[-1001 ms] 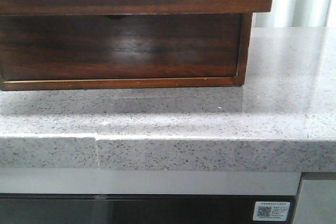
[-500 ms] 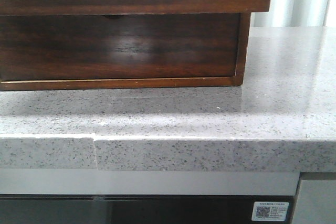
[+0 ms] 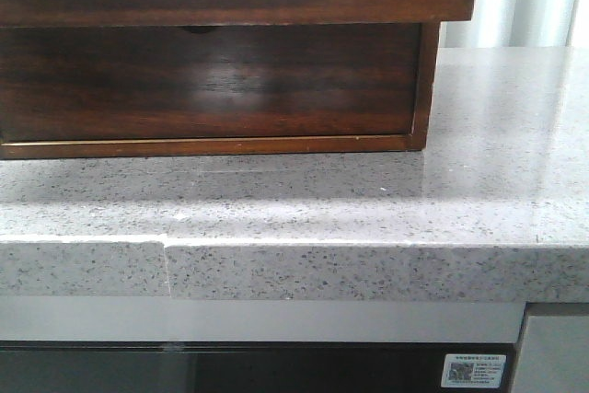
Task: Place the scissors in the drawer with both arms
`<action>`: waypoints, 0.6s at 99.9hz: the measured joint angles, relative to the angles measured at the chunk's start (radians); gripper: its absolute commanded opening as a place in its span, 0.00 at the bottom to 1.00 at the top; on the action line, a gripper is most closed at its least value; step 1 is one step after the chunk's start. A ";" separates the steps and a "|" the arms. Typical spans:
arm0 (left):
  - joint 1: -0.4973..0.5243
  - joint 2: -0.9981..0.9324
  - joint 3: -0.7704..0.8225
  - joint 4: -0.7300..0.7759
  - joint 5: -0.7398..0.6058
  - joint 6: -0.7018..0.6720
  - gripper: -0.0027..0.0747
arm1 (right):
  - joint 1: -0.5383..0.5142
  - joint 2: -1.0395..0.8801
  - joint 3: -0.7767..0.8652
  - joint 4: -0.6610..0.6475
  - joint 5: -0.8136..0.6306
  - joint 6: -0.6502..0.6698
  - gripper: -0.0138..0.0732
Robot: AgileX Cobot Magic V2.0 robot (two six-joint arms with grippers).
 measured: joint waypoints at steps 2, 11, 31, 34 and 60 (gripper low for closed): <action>0.000 0.000 0.000 0.000 0.000 0.000 0.01 | 0.000 0.000 0.000 0.000 0.000 0.000 0.09; 0.000 0.000 0.000 0.000 0.000 0.000 0.01 | 0.000 0.000 0.002 0.000 0.000 0.000 0.09; 0.000 0.000 0.000 0.000 0.000 0.000 0.01 | -0.014 0.000 0.073 -0.149 -0.137 0.067 0.09; 0.000 0.000 0.000 0.000 0.000 0.000 0.01 | -0.028 0.000 0.090 -0.197 -0.166 0.121 0.09; 0.000 0.000 0.000 0.000 0.000 0.000 0.01 | -0.298 0.000 0.270 -0.592 -0.523 0.760 0.09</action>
